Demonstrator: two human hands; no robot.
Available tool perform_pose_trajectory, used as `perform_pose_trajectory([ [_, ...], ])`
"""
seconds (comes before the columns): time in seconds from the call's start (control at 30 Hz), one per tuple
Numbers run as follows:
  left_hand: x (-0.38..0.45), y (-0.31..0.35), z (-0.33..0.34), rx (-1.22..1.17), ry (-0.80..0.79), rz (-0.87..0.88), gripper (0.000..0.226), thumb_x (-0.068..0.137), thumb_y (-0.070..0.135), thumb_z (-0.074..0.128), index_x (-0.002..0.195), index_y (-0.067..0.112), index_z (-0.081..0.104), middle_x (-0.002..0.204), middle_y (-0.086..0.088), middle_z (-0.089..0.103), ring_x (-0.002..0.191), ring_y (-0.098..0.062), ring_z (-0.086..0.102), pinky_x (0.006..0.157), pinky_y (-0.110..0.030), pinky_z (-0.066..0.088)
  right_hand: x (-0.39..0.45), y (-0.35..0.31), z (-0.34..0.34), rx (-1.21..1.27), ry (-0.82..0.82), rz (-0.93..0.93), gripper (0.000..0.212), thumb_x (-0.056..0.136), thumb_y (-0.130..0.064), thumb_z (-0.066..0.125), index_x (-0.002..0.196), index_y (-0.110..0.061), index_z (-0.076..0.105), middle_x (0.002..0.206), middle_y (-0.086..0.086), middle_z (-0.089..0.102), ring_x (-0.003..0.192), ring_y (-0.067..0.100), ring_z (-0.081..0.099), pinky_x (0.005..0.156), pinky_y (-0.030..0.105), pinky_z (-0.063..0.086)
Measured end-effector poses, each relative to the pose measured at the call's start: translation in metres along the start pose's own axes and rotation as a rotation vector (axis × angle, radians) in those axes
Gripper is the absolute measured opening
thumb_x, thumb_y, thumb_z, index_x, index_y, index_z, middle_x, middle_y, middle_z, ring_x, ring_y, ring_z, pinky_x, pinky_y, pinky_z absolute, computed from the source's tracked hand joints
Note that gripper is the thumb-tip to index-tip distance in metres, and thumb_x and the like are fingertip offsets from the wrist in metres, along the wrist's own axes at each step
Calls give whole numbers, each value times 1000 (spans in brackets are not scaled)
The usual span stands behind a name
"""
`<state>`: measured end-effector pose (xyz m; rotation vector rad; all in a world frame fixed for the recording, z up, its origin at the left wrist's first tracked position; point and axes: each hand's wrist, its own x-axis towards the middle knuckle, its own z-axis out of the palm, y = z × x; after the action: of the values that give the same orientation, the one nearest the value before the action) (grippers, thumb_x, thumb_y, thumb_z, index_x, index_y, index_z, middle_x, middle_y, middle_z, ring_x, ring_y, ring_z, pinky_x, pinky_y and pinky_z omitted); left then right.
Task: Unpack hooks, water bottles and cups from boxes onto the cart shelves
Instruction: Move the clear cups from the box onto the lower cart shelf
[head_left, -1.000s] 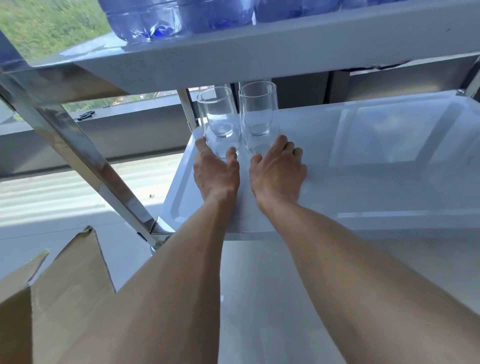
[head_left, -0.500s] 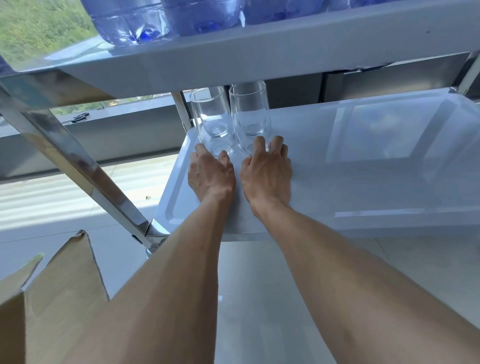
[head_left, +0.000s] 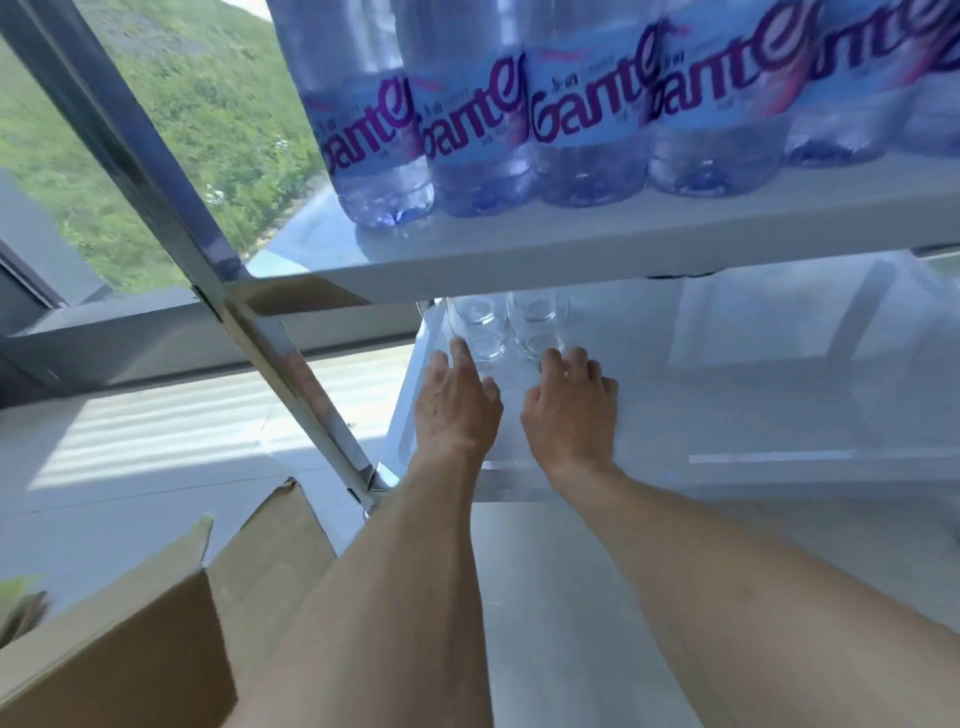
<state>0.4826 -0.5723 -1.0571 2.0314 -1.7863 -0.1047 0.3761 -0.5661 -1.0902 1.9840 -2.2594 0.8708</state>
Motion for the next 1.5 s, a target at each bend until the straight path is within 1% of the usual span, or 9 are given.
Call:
perform_pose_trajectory([
  [0.2, -48, -10, -92, 111, -85, 98, 29, 96, 23, 47, 119, 13, 61, 119, -9, 62, 110, -28, 59, 90, -37, 47, -36, -43, -64, 96, -139, -126, 37, 92, -11, 44, 128, -16, 53, 126, 5, 54, 114, 24, 52, 90, 35, 44],
  [0.4, -89, -67, -195, 114, -160, -190, 20, 87, 20, 54, 101, 15, 69, 107, -13, 69, 100, -35, 64, 82, -35, 53, -58, -111, -133, 265, -291, -131, 29, 91, -6, 45, 117, -9, 55, 112, 14, 62, 104, 33, 59, 81, 35, 45],
  [0.6, -165, -135, -222, 92, -171, -454, 20, 84, 20, 54, 94, 13, 70, 102, -12, 70, 96, -32, 65, 79, -32, 50, -115, -200, -154, 435, -392, -237, 17, 86, -11, 49, 94, -10, 64, 93, 17, 67, 86, 36, 62, 63, 30, 38],
  [0.83, -241, -249, -206, 258, -240, -827, 44, 86, 28, 60, 127, 12, 58, 132, -15, 52, 125, -32, 50, 99, -40, 46, -199, -274, -88, 146, -995, -528, 31, 83, -12, 58, 113, -10, 66, 115, 12, 65, 102, 31, 63, 82, 32, 55],
  [0.97, -264, -289, -190, 355, -197, -917, 54, 81, 29, 68, 130, 15, 50, 135, -15, 48, 127, -31, 44, 101, -42, 41, -245, -272, -46, 6, -1213, -514, 49, 77, -15, 71, 125, -16, 60, 125, 9, 60, 113, 30, 60, 94, 42, 53],
  [1.1, -266, -307, -175, 224, -108, -1092, 65, 82, 28, 70, 138, 8, 42, 140, -19, 45, 130, -33, 45, 102, -45, 42, -277, -269, -23, -75, -1327, -583, 72, 65, -17, 87, 129, -19, 56, 124, 6, 62, 111, 30, 61, 91, 43, 55],
  [1.2, -263, -319, -169, 134, 6, -1169, 63, 85, 19, 67, 140, 3, 39, 140, -24, 45, 129, -35, 45, 99, -45, 43, -298, -264, -8, -40, -1372, -602, 67, 64, -23, 87, 123, -22, 54, 120, 3, 63, 111, 29, 62, 90, 39, 54],
  [1.4, -263, -335, -171, -88, 35, -1285, 80, 78, 27, 80, 141, 2, 37, 140, -21, 48, 131, -35, 46, 101, -41, 42, -309, -267, 8, 24, -1389, -535, 94, 51, -26, 94, 129, -26, 43, 118, 2, 62, 102, 28, 63, 88, 41, 55],
  [1.5, -268, -338, -172, -241, 58, -1325, 80, 77, 25, 83, 139, 2, 37, 136, -22, 53, 127, -37, 51, 102, -42, 45, -310, -270, 14, 59, -1341, -511, 89, 54, -29, 94, 130, -27, 47, 120, 3, 63, 102, 28, 62, 83, 34, 53],
])
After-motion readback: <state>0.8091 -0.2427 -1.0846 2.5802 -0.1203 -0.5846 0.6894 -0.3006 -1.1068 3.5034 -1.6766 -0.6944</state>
